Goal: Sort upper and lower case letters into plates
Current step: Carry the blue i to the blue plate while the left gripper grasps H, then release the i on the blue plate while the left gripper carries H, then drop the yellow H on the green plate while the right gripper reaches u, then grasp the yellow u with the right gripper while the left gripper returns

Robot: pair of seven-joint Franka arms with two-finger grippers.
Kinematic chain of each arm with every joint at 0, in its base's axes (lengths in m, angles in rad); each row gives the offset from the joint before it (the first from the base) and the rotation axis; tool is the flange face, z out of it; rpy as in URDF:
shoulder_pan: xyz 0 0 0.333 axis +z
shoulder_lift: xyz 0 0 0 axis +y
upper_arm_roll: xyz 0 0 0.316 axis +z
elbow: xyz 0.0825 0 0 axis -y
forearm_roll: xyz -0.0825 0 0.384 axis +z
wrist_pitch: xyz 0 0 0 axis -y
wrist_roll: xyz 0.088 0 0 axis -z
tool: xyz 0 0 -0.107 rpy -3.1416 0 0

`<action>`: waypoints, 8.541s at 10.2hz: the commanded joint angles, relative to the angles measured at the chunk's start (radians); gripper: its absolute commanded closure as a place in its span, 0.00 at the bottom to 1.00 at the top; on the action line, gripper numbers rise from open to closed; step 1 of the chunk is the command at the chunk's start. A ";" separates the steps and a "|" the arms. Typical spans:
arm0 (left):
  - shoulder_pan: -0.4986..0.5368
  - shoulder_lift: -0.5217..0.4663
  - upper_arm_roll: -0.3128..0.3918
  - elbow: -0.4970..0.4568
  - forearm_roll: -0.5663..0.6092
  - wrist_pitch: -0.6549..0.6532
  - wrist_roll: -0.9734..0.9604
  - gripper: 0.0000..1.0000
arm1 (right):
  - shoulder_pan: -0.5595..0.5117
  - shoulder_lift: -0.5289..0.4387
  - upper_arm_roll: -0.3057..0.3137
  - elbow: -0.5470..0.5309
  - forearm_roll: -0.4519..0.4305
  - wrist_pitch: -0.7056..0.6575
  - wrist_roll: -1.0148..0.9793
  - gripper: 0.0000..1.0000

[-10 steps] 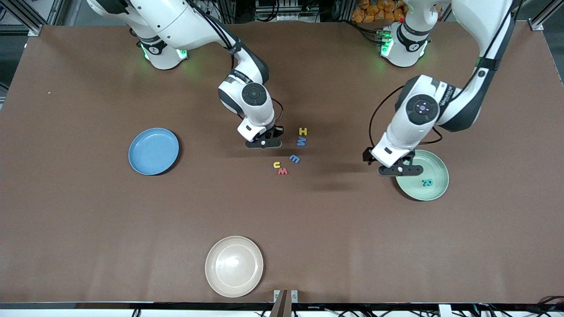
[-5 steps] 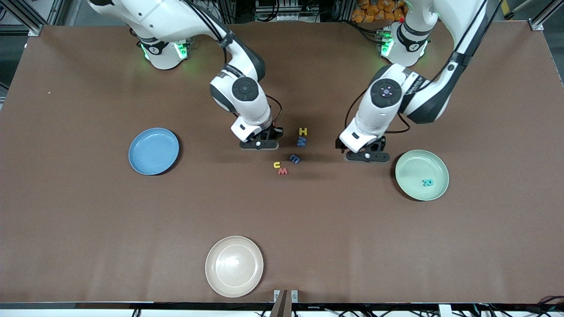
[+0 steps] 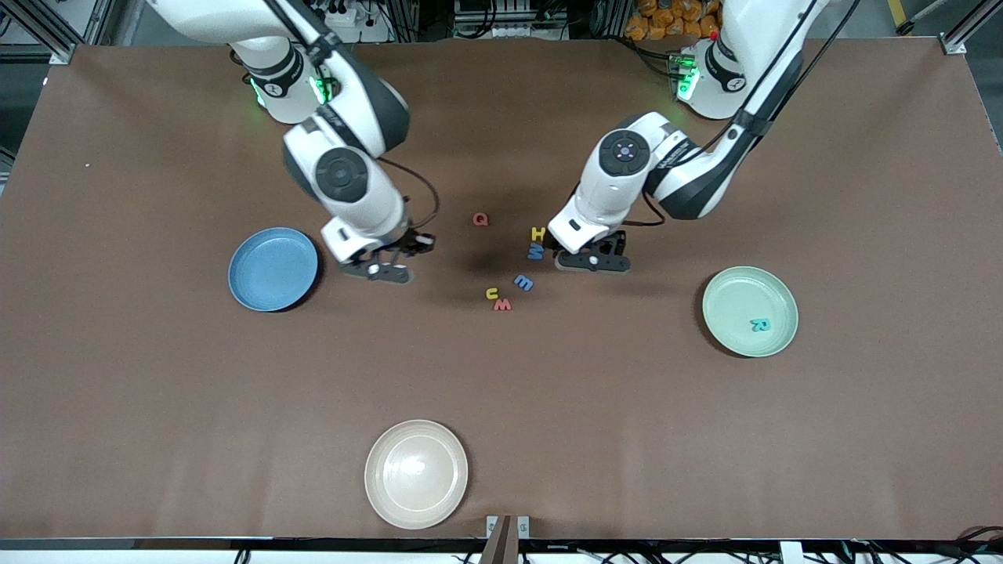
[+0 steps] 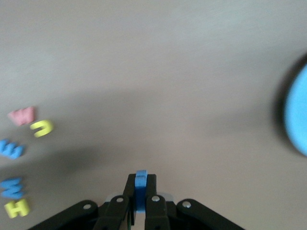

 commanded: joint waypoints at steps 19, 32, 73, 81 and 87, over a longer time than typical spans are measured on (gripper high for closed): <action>-0.104 0.109 0.003 0.028 0.278 0.007 -0.378 1.00 | -0.111 -0.106 -0.380 -0.233 0.117 0.057 -0.664 0.00; 0.322 -0.193 0.137 0.023 0.102 -0.272 0.436 1.00 | 0.103 0.061 -0.132 0.058 0.083 0.133 -0.072 0.00; 0.060 -0.154 0.197 0.155 -0.217 -0.219 0.245 0.02 | 0.426 0.584 -0.115 0.443 -0.381 0.285 0.140 0.47; -0.003 -0.124 0.197 0.167 -0.210 -0.217 0.127 0.03 | 0.413 0.581 -0.115 0.443 -0.372 0.279 0.138 1.00; -0.093 -0.055 0.196 0.167 -0.168 -0.139 0.090 0.03 | 0.062 0.421 0.142 0.287 -0.364 0.155 0.121 1.00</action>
